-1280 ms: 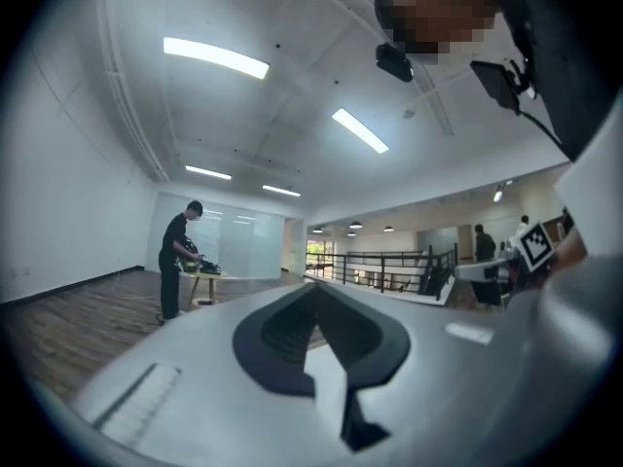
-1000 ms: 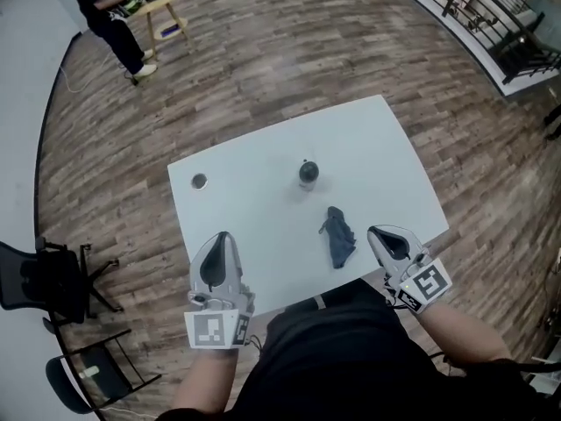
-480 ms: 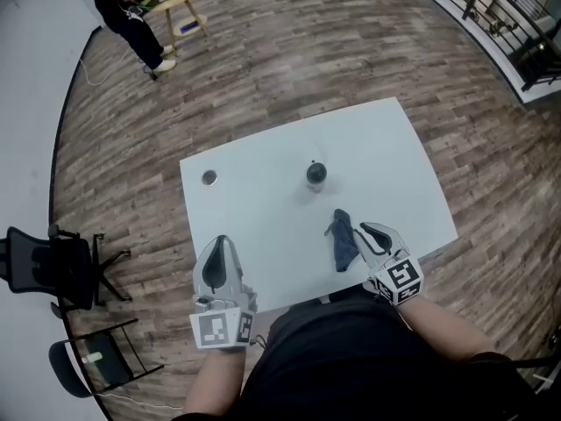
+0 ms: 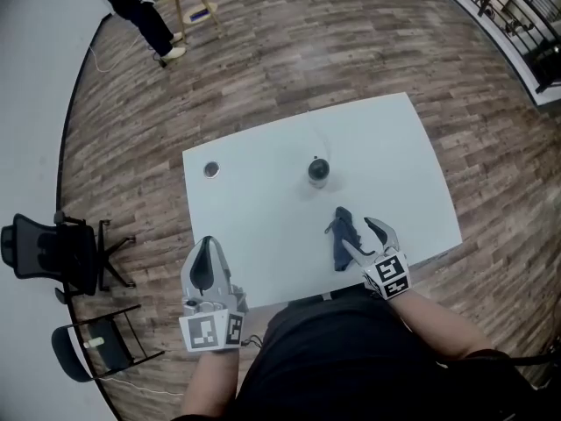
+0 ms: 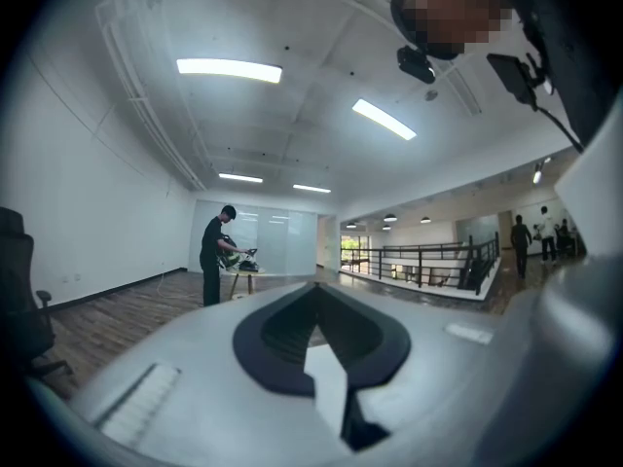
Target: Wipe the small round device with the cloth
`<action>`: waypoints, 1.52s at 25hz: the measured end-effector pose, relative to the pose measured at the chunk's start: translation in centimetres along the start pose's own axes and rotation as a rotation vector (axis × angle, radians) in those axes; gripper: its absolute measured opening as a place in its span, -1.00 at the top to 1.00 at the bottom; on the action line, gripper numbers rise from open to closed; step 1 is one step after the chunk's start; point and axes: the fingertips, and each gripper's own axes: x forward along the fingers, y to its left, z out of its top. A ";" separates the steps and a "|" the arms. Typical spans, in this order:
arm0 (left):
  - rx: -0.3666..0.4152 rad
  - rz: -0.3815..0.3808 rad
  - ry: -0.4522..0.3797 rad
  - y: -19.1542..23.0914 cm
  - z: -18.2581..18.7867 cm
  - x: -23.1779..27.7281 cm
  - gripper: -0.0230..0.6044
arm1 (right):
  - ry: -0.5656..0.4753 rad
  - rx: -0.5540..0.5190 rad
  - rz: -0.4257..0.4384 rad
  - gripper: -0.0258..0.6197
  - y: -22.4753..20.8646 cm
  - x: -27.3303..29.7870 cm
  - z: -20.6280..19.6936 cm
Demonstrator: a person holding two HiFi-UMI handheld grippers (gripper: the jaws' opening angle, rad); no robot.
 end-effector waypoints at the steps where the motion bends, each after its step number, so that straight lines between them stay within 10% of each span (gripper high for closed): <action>1: 0.000 0.004 0.001 0.0 0.1 0.0 0.91 | 0.011 0.002 0.010 0.00 0.1 0.3 -0.4; 38: 0.026 0.177 0.091 2.3 0.7 -2.8 0.91 | 0.327 0.023 0.174 -0.04 2.0 7.1 -8.9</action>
